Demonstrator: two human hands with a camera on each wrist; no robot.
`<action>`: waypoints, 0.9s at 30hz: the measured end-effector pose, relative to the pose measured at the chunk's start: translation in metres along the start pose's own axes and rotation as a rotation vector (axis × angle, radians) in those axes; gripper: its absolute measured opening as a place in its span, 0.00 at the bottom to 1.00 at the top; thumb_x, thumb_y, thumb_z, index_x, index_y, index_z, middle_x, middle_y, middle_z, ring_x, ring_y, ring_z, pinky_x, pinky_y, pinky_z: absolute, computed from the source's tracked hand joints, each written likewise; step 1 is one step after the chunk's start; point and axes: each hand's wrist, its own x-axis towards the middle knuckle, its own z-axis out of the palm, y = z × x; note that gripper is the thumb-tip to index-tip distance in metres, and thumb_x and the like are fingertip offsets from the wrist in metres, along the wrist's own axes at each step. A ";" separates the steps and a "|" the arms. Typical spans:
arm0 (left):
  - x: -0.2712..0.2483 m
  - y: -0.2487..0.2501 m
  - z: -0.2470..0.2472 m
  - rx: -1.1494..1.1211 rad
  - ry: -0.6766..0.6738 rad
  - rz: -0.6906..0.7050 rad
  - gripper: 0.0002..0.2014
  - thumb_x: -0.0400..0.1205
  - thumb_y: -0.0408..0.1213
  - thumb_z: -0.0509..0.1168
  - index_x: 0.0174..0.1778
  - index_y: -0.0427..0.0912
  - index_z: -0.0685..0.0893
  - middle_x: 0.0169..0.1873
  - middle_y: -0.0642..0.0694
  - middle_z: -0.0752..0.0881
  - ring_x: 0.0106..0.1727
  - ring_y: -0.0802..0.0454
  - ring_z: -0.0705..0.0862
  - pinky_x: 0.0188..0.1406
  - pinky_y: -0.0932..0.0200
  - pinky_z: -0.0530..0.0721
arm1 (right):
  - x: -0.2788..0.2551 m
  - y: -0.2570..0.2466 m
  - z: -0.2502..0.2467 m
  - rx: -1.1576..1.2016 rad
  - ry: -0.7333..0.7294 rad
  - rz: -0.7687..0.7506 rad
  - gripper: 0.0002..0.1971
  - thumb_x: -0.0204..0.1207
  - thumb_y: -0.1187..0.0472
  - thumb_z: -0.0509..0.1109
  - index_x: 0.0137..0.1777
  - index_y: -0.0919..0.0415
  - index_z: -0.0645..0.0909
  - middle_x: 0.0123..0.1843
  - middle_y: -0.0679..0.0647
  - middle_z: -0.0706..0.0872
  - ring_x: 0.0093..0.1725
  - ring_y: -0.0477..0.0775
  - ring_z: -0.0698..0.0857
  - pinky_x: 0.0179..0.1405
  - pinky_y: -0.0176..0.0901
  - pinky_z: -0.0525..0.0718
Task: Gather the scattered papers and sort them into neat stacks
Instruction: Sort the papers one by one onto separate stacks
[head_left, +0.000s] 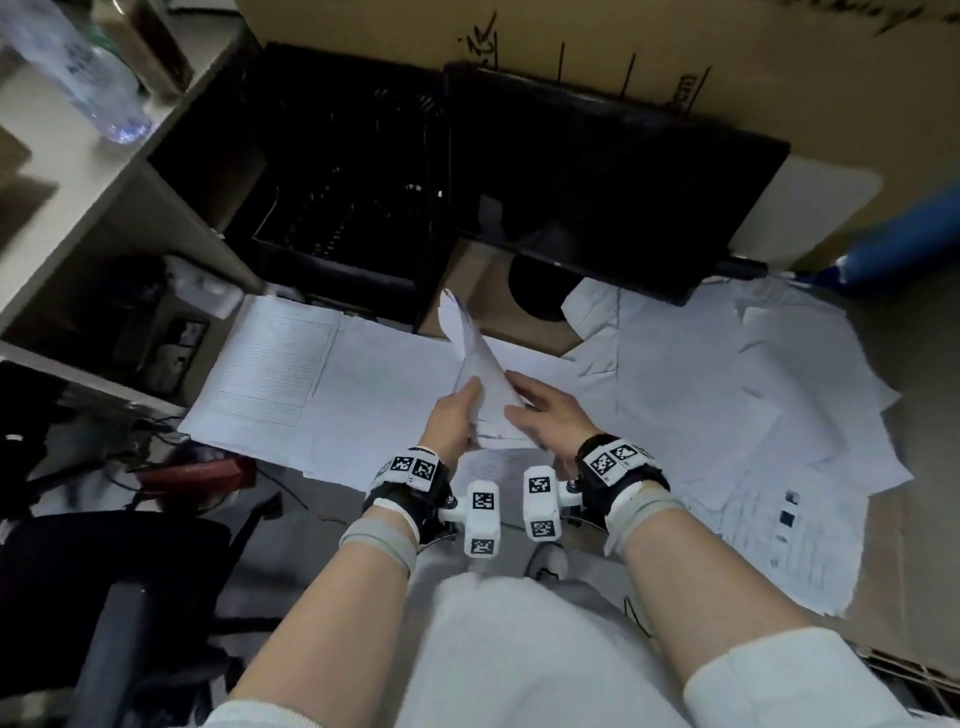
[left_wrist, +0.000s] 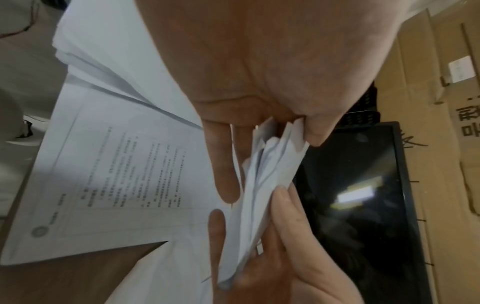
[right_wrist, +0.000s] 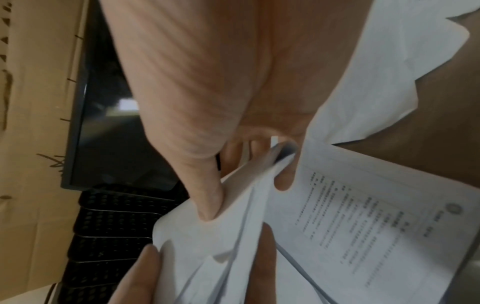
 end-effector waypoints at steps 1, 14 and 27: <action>-0.005 -0.002 0.004 -0.002 0.002 0.020 0.20 0.88 0.51 0.61 0.46 0.36 0.85 0.31 0.40 0.84 0.30 0.45 0.81 0.32 0.58 0.79 | -0.004 -0.001 -0.004 0.002 -0.017 -0.007 0.28 0.79 0.69 0.72 0.77 0.51 0.76 0.68 0.47 0.84 0.63 0.46 0.85 0.66 0.46 0.83; -0.017 -0.016 -0.002 0.088 0.017 0.230 0.28 0.74 0.60 0.69 0.39 0.31 0.83 0.34 0.40 0.77 0.36 0.45 0.74 0.37 0.49 0.70 | -0.003 0.003 -0.006 -0.079 0.102 0.109 0.12 0.77 0.59 0.73 0.59 0.56 0.78 0.53 0.51 0.85 0.51 0.53 0.84 0.50 0.47 0.83; -0.004 -0.004 -0.096 0.246 0.197 0.306 0.20 0.78 0.47 0.64 0.24 0.47 0.66 0.26 0.46 0.64 0.32 0.50 0.62 0.34 0.53 0.60 | 0.043 0.033 0.047 -0.283 0.404 0.371 0.25 0.83 0.61 0.63 0.78 0.69 0.72 0.76 0.61 0.78 0.73 0.62 0.78 0.71 0.44 0.74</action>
